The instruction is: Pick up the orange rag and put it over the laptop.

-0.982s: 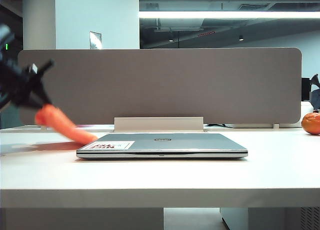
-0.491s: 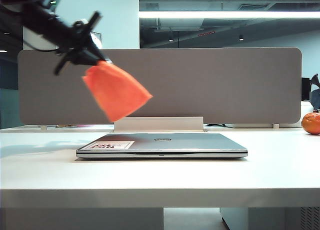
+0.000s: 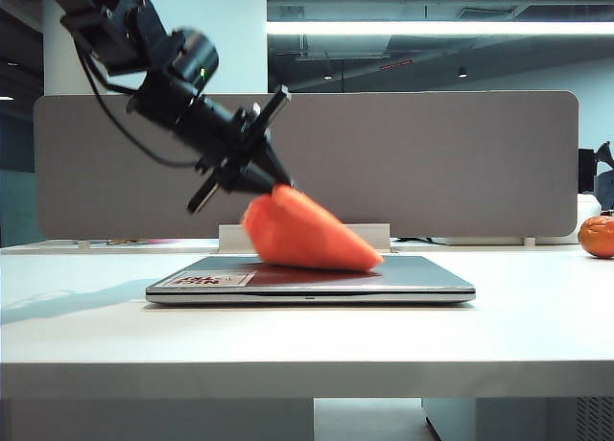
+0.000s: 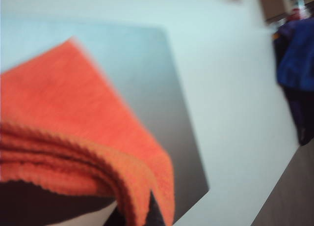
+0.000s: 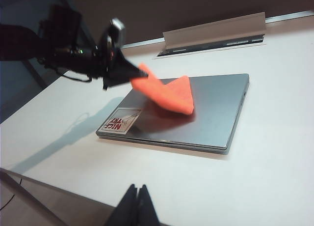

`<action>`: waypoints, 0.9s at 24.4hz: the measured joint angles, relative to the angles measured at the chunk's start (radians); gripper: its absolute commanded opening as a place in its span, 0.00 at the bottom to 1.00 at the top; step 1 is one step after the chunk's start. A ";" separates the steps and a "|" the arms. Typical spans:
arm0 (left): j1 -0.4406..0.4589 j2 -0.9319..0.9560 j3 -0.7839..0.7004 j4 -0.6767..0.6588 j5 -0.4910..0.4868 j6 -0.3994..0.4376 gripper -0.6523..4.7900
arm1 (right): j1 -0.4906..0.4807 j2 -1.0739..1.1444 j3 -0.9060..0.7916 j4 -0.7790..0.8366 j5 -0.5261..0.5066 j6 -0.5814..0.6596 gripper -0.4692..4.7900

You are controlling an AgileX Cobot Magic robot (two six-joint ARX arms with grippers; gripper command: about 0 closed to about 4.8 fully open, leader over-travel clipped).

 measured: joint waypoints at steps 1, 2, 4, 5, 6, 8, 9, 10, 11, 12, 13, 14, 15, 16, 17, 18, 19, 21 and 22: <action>0.002 0.005 -0.001 -0.051 -0.002 0.005 0.11 | 0.000 0.000 0.000 0.000 0.000 0.000 0.08; 0.003 0.005 -0.001 -0.084 -0.010 0.018 0.11 | 0.000 0.000 0.000 -0.001 0.000 0.000 0.08; 0.004 0.003 0.000 -0.114 -0.026 0.045 0.11 | 0.000 0.000 0.000 0.000 0.000 0.000 0.08; 0.006 0.003 0.000 -0.142 -0.039 0.051 0.11 | 0.000 0.000 0.000 0.000 0.000 0.000 0.08; 0.006 0.003 0.000 -0.162 -0.048 0.052 0.11 | 0.000 0.000 0.000 0.000 0.000 0.000 0.08; 0.006 0.003 0.000 -0.234 -0.102 0.082 0.11 | 0.000 0.000 0.000 0.000 0.000 0.000 0.08; 0.009 0.003 0.000 -0.276 -0.145 0.106 0.11 | 0.000 0.000 0.000 0.000 0.000 0.000 0.08; 0.013 0.003 0.000 -0.296 -0.162 0.112 0.11 | 0.000 0.000 0.000 0.000 0.000 0.000 0.08; 0.018 0.003 0.000 -0.309 -0.172 0.116 0.11 | 0.000 0.000 0.000 0.000 0.000 0.000 0.08; 0.027 0.003 0.000 -0.323 -0.174 0.119 0.11 | 0.000 0.000 0.000 0.000 0.000 0.000 0.08; 0.039 0.003 0.000 -0.335 -0.178 0.120 0.11 | 0.000 0.000 0.000 0.000 0.000 0.000 0.08; 0.051 0.003 0.000 -0.342 -0.184 0.120 0.11 | 0.000 0.000 0.000 0.000 0.000 0.000 0.08; 0.060 0.003 0.000 -0.346 -0.183 0.120 0.15 | 0.000 0.000 0.000 0.000 0.000 0.000 0.08; 0.063 0.003 0.000 -0.352 -0.185 0.120 0.24 | 0.000 0.000 0.000 0.000 0.000 0.000 0.08; 0.063 0.003 0.000 -0.357 -0.185 0.119 0.42 | 0.000 0.000 0.000 0.000 0.000 0.000 0.08; 0.061 0.003 0.000 -0.367 -0.184 0.119 0.46 | 0.000 0.000 0.000 0.000 0.000 0.000 0.08; 0.060 0.003 0.000 -0.370 -0.182 0.119 0.46 | 0.000 0.000 0.000 0.000 0.000 0.000 0.08; 0.058 0.002 0.000 -0.370 -0.183 0.121 0.46 | 0.000 0.000 0.000 0.000 0.000 0.000 0.08; 0.059 0.002 0.000 -0.371 -0.185 0.121 0.47 | 0.000 0.000 0.000 0.000 0.000 0.000 0.08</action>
